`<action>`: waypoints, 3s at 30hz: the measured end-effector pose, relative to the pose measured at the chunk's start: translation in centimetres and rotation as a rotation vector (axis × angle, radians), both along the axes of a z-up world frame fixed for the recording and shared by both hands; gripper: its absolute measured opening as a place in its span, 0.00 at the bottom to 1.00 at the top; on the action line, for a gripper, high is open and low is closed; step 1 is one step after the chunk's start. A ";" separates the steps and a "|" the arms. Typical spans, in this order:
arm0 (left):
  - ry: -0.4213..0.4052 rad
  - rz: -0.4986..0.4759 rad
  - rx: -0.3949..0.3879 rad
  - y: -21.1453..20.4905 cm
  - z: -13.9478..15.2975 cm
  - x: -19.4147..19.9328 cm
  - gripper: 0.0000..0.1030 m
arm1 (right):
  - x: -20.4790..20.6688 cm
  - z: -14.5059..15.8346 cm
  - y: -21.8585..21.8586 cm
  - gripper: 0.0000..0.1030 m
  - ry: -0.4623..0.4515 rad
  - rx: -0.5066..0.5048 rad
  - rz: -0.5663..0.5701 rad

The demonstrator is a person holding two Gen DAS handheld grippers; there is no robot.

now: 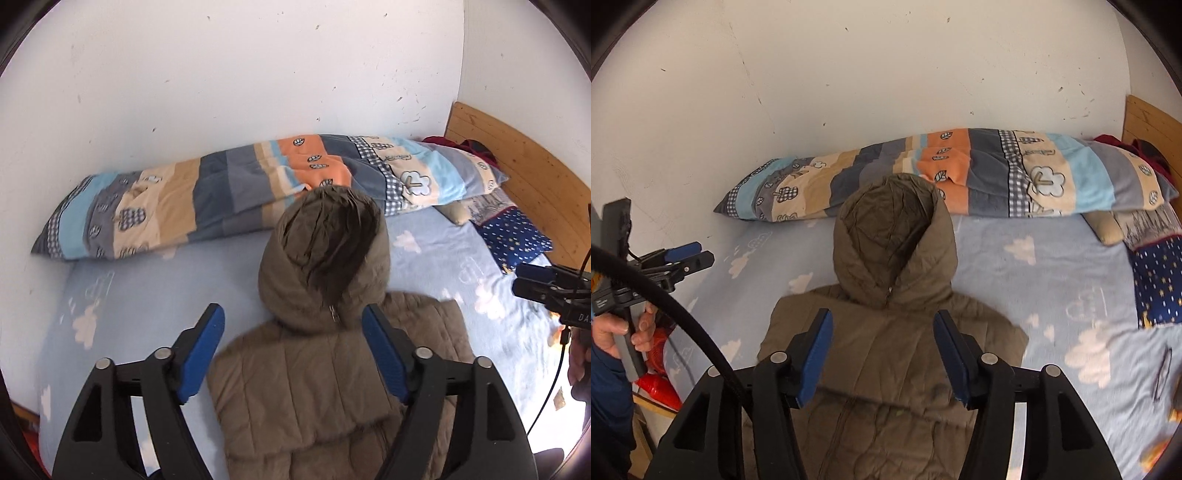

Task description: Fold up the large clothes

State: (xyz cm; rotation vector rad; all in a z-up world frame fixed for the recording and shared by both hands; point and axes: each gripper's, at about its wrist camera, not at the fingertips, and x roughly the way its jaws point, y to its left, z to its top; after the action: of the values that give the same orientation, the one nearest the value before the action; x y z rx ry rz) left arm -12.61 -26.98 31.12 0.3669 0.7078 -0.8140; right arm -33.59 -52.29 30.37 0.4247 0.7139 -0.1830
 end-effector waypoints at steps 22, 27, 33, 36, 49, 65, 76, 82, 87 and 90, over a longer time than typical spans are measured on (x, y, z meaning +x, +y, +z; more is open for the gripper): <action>0.046 0.067 0.086 -17.0 -13.6 19.4 0.74 | 26.5 -11.3 -13.8 0.60 0.123 0.017 -0.040; 0.071 0.054 0.124 -18.0 -15.5 19.3 0.06 | 28.0 -12.9 -13.1 0.12 0.162 -0.047 -0.042; 0.018 0.015 0.063 -14.1 -13.0 15.6 0.06 | 24.3 -11.1 -11.6 0.09 0.105 -0.082 -0.025; 0.005 -0.032 0.029 -11.0 -10.6 12.4 0.06 | 21.0 -9.3 -10.0 0.09 0.066 -0.087 0.008; 0.007 -0.111 0.048 2.0 -16.4 -3.4 0.08 | 4.9 -9.4 1.4 0.09 -0.009 -0.137 0.134; -0.008 -0.153 0.142 8.9 -21.8 -11.1 0.53 | -1.3 -19.4 4.6 0.20 0.187 -0.048 0.140; -0.043 -0.074 -0.045 1.0 -10.3 -5.6 0.55 | -1.1 -11.7 3.9 0.23 -0.008 0.038 0.086; 0.081 -0.034 -0.002 -6.4 -14.0 -1.9 0.55 | 6.7 -11.7 3.3 0.29 -0.012 0.035 0.017; 0.147 -0.030 0.086 -6.1 -21.1 -2.8 0.53 | 10.2 -16.7 4.7 0.29 0.119 0.021 0.059; 0.223 0.014 0.086 -4.9 -25.1 -2.4 0.53 | 10.2 -20.6 5.7 0.29 0.205 0.021 0.079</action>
State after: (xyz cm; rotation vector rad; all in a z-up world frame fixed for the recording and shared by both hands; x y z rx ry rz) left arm -15.03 -31.91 6.06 0.3515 0.9544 -0.8207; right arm -23.38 -46.63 9.77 0.4010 0.9333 -0.1462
